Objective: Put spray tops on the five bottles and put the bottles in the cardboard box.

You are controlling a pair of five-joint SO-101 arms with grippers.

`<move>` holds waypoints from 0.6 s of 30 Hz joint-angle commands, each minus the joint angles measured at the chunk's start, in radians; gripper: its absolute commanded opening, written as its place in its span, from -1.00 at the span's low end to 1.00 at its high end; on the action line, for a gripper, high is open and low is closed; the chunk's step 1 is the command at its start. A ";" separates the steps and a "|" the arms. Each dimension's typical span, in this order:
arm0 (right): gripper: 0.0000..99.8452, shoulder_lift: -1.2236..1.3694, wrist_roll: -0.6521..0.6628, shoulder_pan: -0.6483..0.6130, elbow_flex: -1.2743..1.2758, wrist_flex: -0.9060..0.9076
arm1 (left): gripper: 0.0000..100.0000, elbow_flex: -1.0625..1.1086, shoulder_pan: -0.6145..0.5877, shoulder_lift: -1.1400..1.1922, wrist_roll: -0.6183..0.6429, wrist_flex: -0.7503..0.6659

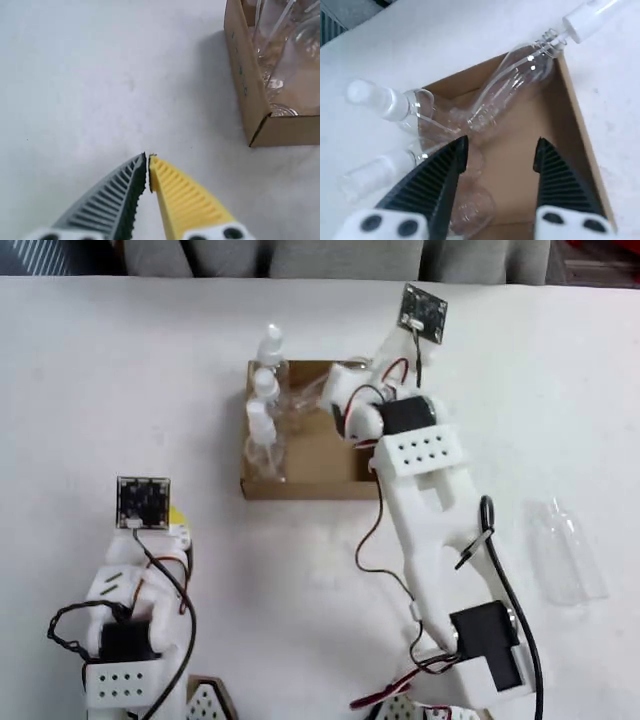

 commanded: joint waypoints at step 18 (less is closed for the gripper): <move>-0.56 0.328 -0.219 -0.045 -0.012 -0.452 | -0.96 -0.003 -0.004 -0.005 -0.051 0.006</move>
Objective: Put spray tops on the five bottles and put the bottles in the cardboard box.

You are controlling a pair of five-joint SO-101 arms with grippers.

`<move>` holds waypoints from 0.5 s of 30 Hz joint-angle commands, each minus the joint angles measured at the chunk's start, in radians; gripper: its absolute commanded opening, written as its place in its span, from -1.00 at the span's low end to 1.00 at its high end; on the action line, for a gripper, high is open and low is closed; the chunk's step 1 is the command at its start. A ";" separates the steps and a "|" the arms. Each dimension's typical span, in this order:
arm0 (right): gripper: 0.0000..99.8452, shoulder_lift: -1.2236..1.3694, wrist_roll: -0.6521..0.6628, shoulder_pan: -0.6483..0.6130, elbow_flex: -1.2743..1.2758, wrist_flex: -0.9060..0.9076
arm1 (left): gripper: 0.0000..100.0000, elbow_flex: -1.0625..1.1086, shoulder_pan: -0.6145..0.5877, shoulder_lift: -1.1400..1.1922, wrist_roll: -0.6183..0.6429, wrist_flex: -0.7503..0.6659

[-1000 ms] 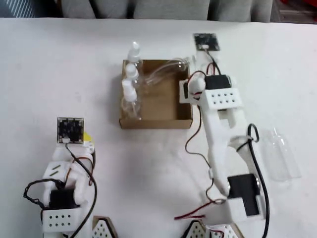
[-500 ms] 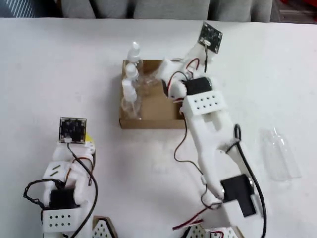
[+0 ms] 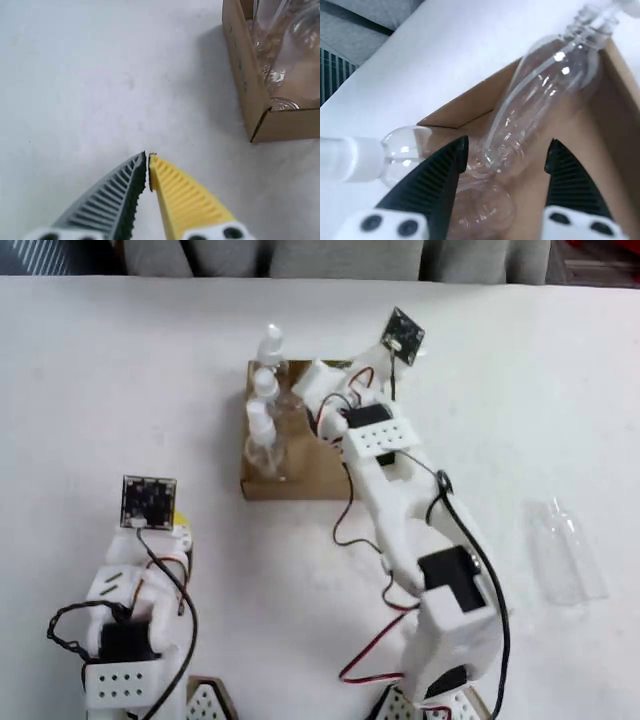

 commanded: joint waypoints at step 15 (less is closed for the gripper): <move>-0.56 0.027 -0.002 0.004 -0.008 -0.084 | -0.96 -0.003 -0.004 -0.005 -0.011 0.005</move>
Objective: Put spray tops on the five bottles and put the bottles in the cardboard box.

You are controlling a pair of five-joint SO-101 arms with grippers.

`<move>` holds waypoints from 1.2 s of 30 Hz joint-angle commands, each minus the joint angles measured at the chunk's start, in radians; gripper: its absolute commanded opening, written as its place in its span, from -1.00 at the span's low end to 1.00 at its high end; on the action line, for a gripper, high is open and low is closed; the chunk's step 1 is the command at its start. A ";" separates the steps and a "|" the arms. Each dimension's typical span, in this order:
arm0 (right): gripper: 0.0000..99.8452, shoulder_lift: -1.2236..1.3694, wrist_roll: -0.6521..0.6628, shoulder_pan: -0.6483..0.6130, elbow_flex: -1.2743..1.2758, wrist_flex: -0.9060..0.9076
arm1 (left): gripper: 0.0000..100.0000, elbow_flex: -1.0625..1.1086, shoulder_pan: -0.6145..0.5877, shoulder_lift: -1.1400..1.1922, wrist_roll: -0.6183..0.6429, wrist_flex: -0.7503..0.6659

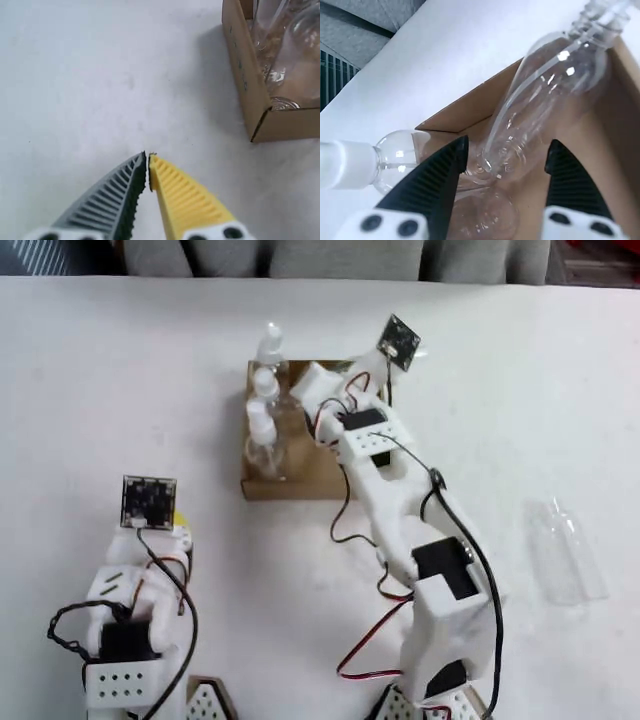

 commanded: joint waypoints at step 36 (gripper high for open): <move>-0.45 -0.016 0.311 0.051 -0.055 0.099 | -0.96 -0.003 -0.004 -0.005 -0.011 0.018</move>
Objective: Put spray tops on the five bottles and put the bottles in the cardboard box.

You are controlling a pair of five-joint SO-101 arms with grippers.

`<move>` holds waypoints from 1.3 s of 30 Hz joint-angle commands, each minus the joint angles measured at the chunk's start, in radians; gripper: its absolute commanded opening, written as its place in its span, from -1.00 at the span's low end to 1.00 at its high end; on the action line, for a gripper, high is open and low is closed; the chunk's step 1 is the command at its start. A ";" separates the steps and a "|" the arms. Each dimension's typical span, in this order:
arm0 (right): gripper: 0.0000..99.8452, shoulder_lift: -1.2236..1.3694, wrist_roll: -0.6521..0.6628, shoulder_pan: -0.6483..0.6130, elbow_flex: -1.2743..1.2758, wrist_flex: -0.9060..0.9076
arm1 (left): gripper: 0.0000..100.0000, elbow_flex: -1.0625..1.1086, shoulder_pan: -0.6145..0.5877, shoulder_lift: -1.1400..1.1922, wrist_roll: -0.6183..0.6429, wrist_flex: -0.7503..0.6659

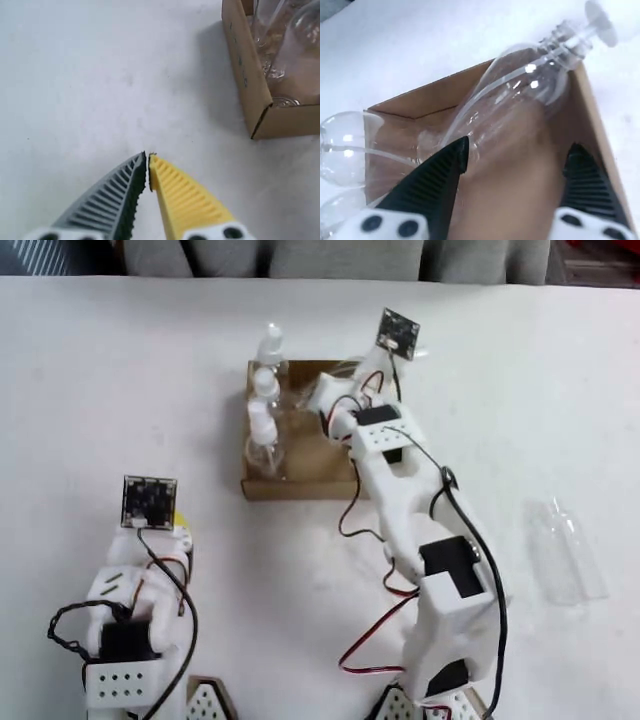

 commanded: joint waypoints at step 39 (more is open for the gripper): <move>-0.97 0.214 -0.150 0.039 -0.046 -0.418 | -0.96 -0.003 -0.004 -0.005 -0.012 0.018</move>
